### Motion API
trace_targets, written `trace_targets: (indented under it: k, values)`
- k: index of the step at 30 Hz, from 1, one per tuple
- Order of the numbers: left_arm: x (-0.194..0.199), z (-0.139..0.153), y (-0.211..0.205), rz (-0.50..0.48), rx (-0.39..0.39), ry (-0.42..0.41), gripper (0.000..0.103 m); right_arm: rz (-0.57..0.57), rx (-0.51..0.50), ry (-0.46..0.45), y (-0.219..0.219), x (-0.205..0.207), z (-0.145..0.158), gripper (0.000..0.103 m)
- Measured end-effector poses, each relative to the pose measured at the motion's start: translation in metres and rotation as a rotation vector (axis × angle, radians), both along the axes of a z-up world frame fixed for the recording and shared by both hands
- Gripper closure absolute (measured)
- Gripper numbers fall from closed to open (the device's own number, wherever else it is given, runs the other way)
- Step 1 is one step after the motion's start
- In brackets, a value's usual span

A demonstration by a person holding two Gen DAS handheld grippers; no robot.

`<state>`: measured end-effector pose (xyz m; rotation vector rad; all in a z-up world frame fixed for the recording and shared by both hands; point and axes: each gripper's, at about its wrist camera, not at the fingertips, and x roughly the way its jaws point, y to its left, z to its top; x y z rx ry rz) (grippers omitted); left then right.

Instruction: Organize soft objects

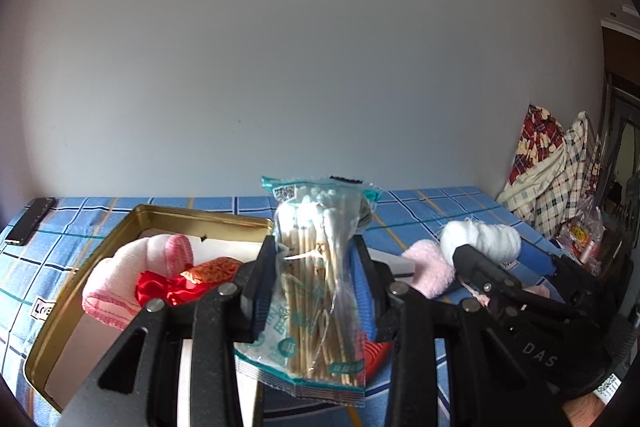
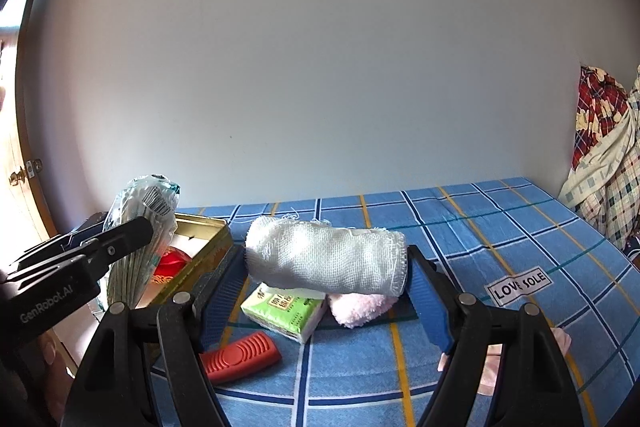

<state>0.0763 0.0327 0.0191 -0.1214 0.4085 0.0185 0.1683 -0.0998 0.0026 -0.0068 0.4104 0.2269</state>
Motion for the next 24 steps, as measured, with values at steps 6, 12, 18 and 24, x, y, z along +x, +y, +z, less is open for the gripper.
trace_targets:
  k: [6, 12, 18, 24]
  values:
    - [-0.002, 0.001, 0.007, 0.03, 0.003, -0.01, 0.068, 0.014, -0.006, -0.011, 0.005, 0.0, 0.002, 0.024]
    - [-0.004, 0.002, 0.015, 0.059, -0.002, -0.022, 0.068, 0.03, -0.01, -0.028, 0.013, -0.006, 0.006, 0.024]
    - [-0.003, 0.002, 0.021, 0.085, -0.001, -0.012, 0.068, 0.049, -0.009, -0.036, 0.021, -0.008, 0.011, 0.023]
    - [-0.006, 0.005, 0.025, 0.094, -0.008, -0.003, 0.068, 0.067, -0.016, -0.042, 0.024, -0.005, 0.01, 0.023]
